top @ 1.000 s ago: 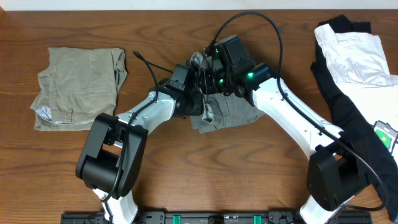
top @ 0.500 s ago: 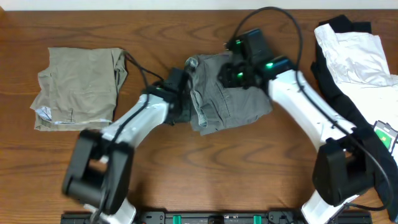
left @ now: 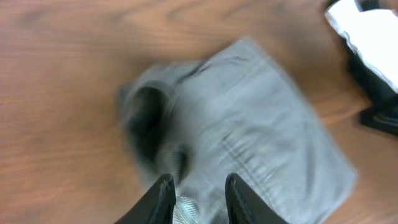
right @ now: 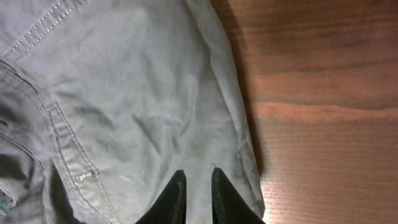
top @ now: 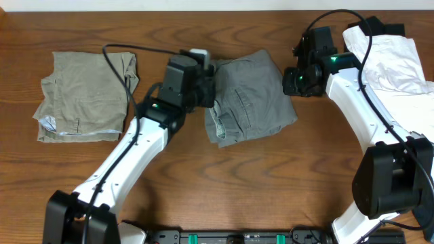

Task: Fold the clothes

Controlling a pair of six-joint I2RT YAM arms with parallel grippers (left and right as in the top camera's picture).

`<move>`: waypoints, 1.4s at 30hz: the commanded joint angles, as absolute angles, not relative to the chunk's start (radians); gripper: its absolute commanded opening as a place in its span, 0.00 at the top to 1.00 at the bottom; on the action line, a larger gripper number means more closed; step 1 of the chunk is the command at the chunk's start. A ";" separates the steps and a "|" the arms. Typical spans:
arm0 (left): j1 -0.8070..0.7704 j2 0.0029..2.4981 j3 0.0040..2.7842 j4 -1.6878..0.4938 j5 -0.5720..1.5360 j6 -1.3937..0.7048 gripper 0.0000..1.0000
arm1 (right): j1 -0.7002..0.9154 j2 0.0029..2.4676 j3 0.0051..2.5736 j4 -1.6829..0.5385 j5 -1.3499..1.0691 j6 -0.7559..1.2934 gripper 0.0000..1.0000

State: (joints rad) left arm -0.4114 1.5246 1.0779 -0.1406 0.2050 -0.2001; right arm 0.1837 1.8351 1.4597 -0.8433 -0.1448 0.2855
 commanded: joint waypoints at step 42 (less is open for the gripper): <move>-0.356 1.968 1.084 -0.348 0.330 -0.246 0.65 | 0.234 1.894 1.475 -0.897 -0.181 0.200 0.95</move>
